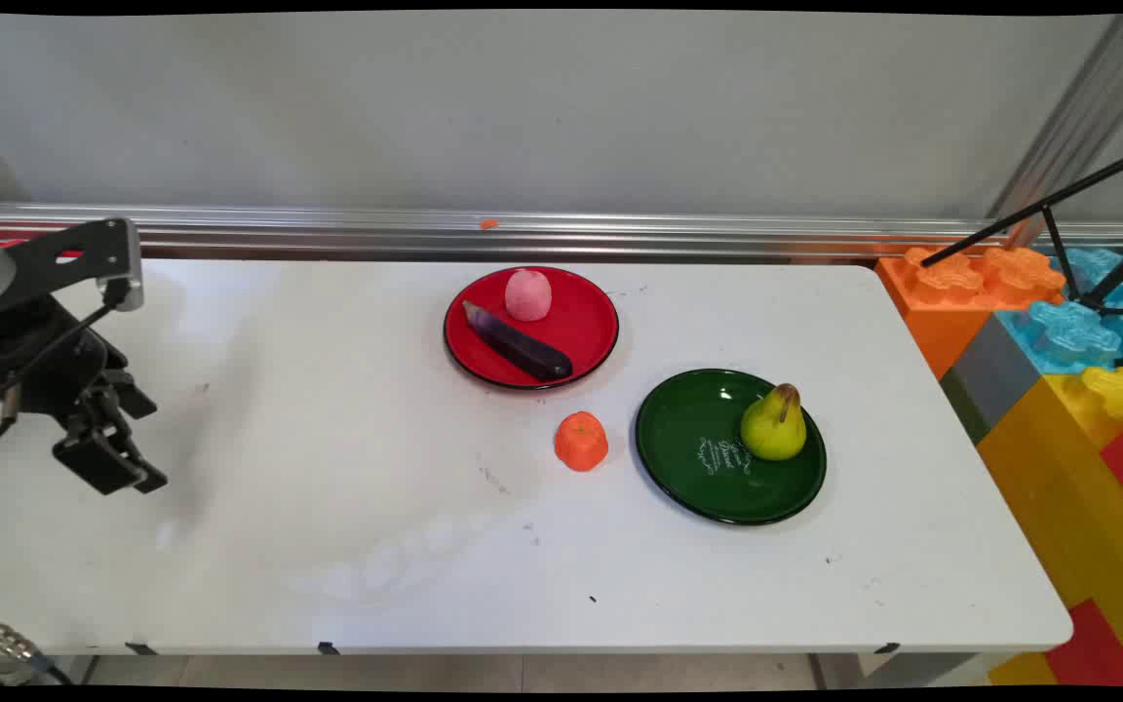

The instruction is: Pick up the eggplant from the red plate

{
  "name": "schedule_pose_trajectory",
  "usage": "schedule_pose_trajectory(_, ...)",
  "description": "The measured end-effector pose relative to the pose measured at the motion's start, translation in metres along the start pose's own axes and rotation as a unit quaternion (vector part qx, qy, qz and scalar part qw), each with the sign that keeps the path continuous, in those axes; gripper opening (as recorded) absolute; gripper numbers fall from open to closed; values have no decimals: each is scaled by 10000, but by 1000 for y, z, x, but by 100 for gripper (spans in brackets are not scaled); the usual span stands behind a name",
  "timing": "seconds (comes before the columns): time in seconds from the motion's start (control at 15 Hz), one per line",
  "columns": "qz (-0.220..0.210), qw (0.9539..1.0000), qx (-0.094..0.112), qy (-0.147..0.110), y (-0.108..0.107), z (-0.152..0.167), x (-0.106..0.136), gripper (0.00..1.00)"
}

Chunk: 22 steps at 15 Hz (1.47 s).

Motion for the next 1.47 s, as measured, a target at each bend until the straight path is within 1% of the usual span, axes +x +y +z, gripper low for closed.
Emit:
schedule_pose_trajectory(0.07,2,10000,20,56,-1,1,2,100)
schedule_pose_trajectory(0.2,30,9997,125,184,-5,2,12,100)
schedule_pose_trajectory(0.33,92,9990,301,311,-13,-1,28,100)
schedule_pose_trajectory(0.47,186,9981,420,405,-21,-1,48,100)
schedule_pose_trajectory(0.53,247,9977,450,437,-26,0,58,100)
schedule_pose_trajectory(0.67,444,9963,510,537,-36,5,86,100)
schedule_pose_trajectory(0.73,502,9958,524,559,-40,7,94,100)
schedule_pose_trajectory(0.87,713,9938,573,628,-51,13,121,100)
schedule_pose_trajectory(1.0,972,9911,590,686,-61,19,149,100)
schedule_pose_trajectory(1.2,1315,9869,574,738,-70,27,179,100)
schedule_pose_trajectory(1.33,1682,9813,529,768,-76,36,205,100)
schedule_pose_trajectory(1.47,2103,9732,456,808,-82,44,228,100)
